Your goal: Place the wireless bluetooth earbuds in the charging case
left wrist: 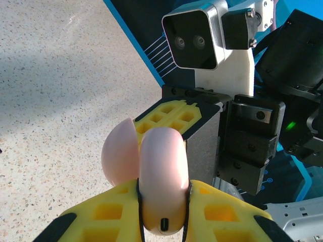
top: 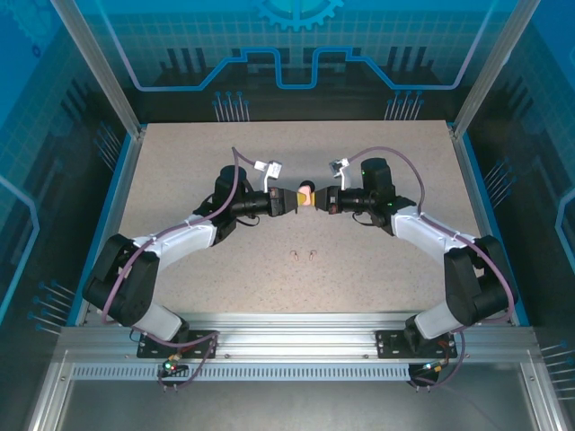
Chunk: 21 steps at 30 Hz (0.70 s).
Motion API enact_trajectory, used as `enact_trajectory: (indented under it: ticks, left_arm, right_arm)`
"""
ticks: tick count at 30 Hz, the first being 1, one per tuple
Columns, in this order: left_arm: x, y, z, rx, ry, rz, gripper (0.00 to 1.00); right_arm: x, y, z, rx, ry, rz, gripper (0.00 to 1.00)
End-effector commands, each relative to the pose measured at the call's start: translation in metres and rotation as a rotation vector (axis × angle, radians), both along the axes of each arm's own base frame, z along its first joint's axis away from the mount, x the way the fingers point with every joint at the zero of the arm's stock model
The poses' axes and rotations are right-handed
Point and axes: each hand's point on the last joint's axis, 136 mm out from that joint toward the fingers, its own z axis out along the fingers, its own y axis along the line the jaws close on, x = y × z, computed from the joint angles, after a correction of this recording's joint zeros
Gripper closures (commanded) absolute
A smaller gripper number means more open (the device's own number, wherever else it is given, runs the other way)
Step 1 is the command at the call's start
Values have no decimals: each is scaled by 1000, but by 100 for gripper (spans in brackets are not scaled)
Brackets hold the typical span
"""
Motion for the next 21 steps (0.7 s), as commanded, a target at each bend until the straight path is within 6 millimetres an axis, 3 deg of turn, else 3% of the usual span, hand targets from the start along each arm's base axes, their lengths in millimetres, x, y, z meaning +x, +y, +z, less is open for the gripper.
enact_trajectory:
  ticks: [1, 4, 6, 8, 11, 16, 21]
  left_arm:
    - [-10, -10, 0, -8, 9, -50, 76]
    - [-5, -5, -2, 37, 0, -12, 35]
    - [-3, 0, 0, 67, -19, 9, 19]
    - [0, 8, 6, 97, -47, 24, 9]
    - [3, 18, 12, 148, -75, 27, 1]
    - [3, 28, 20, 218, -106, -31, 1]
    - [-9, 20, 20, 251, -43, -214, 4]
  right_arm:
    - [5, 3, 14, -24, -50, -5, 100]
    - [8, -5, 7, -98, -39, -36, 100]
    - [9, -12, 2, -156, -34, -50, 100]
    - [10, -19, -1, -219, -52, -50, 100]
    - [10, -26, -1, -302, -96, -34, 100]
    - [9, -33, -1, -429, -206, 44, 100]
    - [9, -37, 3, -497, -293, 101, 100]
